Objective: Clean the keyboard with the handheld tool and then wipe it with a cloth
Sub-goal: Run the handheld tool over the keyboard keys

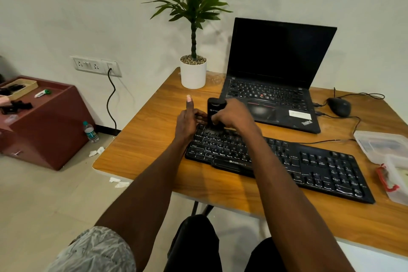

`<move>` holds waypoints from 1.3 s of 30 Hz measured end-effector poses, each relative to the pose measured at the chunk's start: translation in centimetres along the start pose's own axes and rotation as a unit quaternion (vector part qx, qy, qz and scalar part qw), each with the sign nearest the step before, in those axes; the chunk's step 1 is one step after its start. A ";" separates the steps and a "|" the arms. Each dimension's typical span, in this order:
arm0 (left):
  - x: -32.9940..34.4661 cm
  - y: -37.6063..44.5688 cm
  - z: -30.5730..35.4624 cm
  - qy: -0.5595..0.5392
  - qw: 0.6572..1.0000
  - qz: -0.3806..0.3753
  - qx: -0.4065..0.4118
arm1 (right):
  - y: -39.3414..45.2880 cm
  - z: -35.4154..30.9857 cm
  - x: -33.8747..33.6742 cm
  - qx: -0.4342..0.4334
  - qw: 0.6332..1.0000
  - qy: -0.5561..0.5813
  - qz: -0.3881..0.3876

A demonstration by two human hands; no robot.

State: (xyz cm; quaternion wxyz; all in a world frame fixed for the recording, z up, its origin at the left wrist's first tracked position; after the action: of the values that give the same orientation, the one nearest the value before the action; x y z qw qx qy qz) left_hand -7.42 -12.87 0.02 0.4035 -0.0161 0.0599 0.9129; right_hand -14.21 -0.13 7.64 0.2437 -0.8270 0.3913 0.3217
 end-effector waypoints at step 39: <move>0.1 -0.2 0.3 0.017 1.000 0.013 0.006 | -2.1 0.1 -0.1 -0.032 0.999 0.001 0.030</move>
State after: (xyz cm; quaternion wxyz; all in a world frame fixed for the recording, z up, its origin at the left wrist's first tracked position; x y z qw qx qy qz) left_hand -7.30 -12.62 0.29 0.3910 -0.0290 0.0722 0.9171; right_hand -12.62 1.21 7.97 0.2067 -0.8230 0.4052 0.3402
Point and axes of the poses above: each hand's wrist, its own y-axis towards the middle knuckle, its own x-axis out of the palm, z = x × y, the point moved 6 cm from there along y, towards the middle knuckle
